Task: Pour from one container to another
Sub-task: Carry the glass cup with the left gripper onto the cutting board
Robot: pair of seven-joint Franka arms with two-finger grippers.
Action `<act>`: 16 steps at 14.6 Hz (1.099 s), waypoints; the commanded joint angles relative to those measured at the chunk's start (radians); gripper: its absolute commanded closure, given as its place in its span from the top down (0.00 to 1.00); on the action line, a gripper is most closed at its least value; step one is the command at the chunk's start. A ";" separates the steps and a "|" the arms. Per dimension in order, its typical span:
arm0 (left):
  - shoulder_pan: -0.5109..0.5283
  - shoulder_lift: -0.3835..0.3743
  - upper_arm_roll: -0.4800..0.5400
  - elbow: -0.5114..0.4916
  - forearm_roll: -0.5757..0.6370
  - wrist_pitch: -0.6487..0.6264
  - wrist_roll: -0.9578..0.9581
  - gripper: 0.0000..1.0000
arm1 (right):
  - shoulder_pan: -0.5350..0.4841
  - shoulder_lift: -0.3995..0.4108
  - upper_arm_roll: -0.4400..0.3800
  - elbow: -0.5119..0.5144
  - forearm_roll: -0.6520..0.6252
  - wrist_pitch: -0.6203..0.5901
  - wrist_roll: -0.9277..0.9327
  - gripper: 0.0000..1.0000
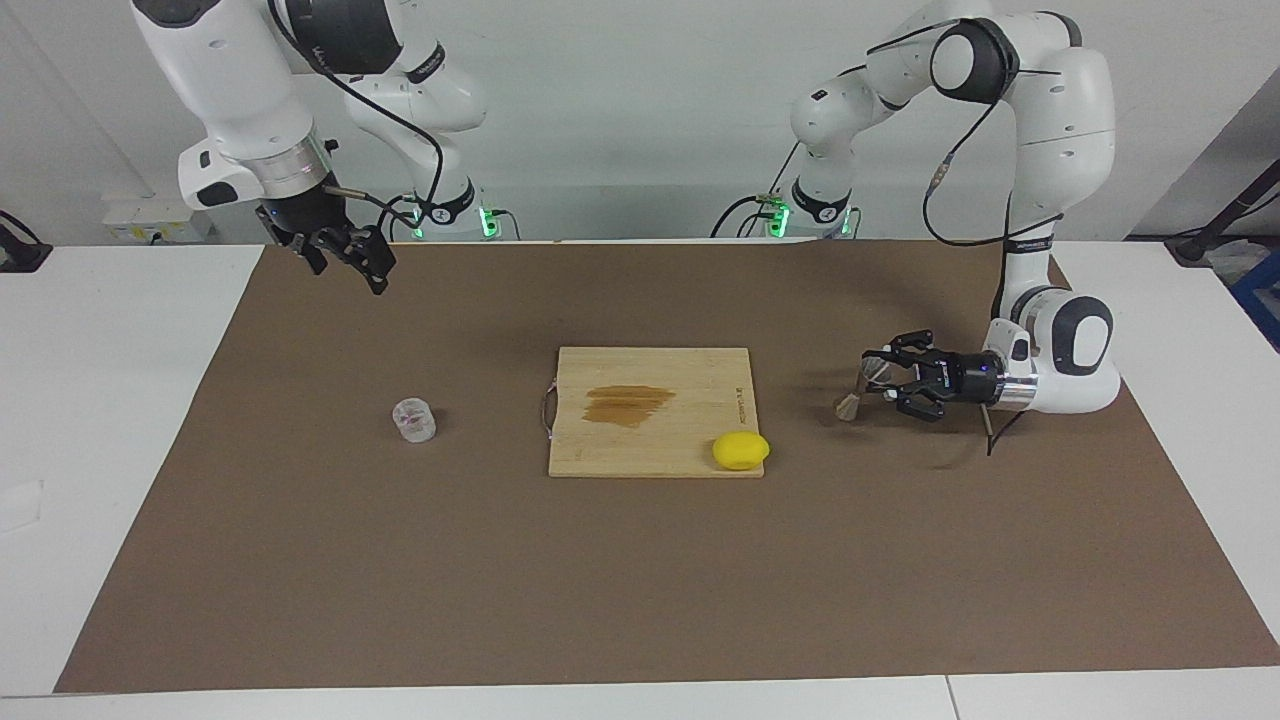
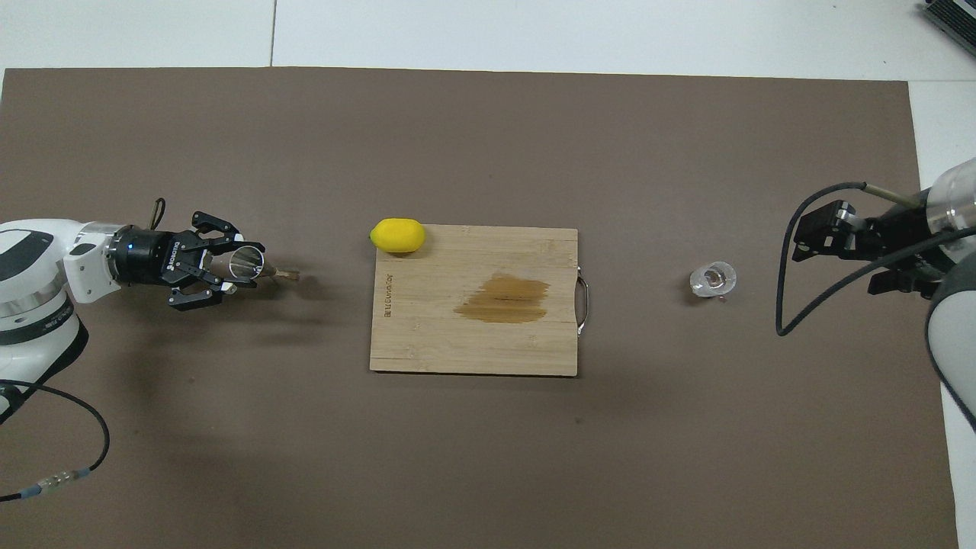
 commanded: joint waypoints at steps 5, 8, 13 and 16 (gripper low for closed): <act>-0.083 -0.207 0.018 -0.133 -0.085 0.053 -0.047 0.29 | -0.128 -0.014 0.004 -0.100 0.177 0.034 0.330 0.89; -0.150 -0.273 0.018 -0.184 -0.146 0.119 -0.053 0.29 | -0.190 -0.008 0.004 -0.172 0.274 0.099 0.452 0.91; -0.323 -0.368 0.017 -0.269 -0.251 0.286 -0.072 0.30 | -0.309 0.064 0.004 -0.257 0.490 0.161 0.507 0.91; -0.421 -0.400 0.017 -0.293 -0.324 0.396 -0.073 0.30 | -0.330 0.137 0.004 -0.260 0.553 0.182 0.506 0.90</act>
